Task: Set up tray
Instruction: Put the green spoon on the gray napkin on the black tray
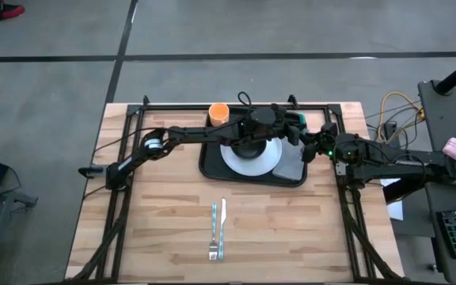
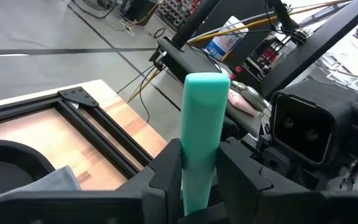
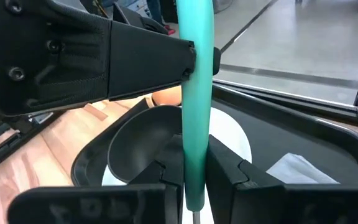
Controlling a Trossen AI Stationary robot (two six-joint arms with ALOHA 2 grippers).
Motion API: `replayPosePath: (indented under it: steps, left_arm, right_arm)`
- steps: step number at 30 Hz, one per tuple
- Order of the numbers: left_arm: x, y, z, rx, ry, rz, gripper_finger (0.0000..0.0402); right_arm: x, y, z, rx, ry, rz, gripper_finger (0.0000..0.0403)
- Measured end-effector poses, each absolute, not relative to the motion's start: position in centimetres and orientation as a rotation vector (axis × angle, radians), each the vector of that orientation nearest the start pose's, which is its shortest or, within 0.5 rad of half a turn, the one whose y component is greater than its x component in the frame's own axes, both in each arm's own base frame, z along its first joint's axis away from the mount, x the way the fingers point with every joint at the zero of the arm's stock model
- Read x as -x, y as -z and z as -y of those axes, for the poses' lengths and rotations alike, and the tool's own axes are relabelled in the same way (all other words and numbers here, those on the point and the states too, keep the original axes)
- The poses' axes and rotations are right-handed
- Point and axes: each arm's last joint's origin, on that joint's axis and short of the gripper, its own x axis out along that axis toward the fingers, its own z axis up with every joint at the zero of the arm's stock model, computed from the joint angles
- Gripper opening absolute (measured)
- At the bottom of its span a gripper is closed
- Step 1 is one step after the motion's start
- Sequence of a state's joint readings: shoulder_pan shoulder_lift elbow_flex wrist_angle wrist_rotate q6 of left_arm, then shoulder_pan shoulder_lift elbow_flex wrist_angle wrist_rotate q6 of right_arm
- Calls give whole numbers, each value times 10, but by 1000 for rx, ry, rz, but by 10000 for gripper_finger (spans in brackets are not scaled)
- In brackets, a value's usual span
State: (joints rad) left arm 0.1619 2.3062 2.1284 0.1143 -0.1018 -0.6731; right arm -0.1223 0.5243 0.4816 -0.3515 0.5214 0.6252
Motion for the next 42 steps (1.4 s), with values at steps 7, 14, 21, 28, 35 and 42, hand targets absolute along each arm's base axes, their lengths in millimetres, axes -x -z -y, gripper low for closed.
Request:
replayPosePath:
  steps: [7, 14, 21, 28, 35, 42]
  left_arm:
    - [-537, -310, -93, 673, -258, 26, 56]
    - [-534, -314, -100, 666, -250, 31, 164]
    - [-513, -339, -111, 621, -298, -41, 284]
    - [-472, -392, -105, 331, -299, -118, 295]
    - [-415, -443, -94, 134, -289, -97, 271]
    - [-350, -463, -81, 54, -310, -79, 239]
  right_arm:
    - [-122, -251, 30, -521, 733, -176, 28]
    - [-121, -252, 30, -566, 754, -161, 27]
    - [-119, -246, 32, -699, 809, -148, 27]
    - [-123, -217, 36, -979, 894, -157, 27]
    - [-136, -177, 44, -1192, 845, -90, 27]
    - [-133, -149, 52, -1265, 875, -53, 27]
